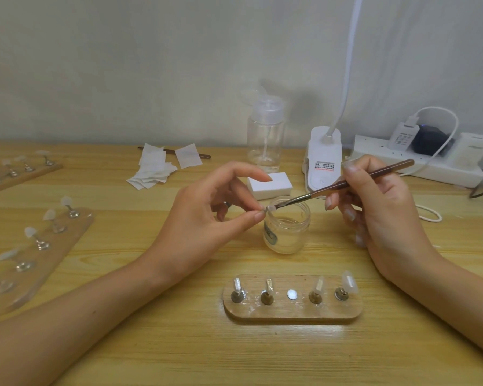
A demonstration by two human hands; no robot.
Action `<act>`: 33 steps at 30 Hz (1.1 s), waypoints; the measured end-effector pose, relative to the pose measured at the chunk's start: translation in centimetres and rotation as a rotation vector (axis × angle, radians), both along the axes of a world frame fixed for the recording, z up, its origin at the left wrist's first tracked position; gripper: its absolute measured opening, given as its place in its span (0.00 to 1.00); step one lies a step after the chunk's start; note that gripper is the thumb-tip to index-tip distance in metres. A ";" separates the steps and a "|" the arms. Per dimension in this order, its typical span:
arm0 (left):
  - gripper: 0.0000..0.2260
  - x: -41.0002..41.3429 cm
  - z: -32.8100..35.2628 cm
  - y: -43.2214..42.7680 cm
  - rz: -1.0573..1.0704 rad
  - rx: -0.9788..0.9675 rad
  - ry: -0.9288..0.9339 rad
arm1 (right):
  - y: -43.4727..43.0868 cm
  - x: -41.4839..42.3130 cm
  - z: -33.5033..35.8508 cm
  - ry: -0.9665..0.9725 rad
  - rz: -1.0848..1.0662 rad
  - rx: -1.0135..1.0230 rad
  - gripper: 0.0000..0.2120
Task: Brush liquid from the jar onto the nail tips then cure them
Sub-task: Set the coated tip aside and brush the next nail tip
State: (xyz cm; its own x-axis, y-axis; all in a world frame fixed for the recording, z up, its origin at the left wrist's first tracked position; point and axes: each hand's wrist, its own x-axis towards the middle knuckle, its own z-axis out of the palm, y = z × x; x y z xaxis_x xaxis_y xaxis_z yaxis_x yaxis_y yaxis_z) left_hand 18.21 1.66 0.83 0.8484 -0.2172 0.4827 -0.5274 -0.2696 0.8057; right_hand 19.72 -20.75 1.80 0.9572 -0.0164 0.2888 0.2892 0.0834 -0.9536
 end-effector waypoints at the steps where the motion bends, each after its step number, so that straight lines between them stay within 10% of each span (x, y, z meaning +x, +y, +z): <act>1: 0.15 0.0 0.0 0.0 0.000 0.001 0.000 | -0.1 0.0 0.0 0.003 -0.007 0.005 0.12; 33: 0.15 0.0 0.0 -0.1 0.000 0.010 -0.010 | -0.1 0.1 -0.1 -0.018 0.018 0.002 0.12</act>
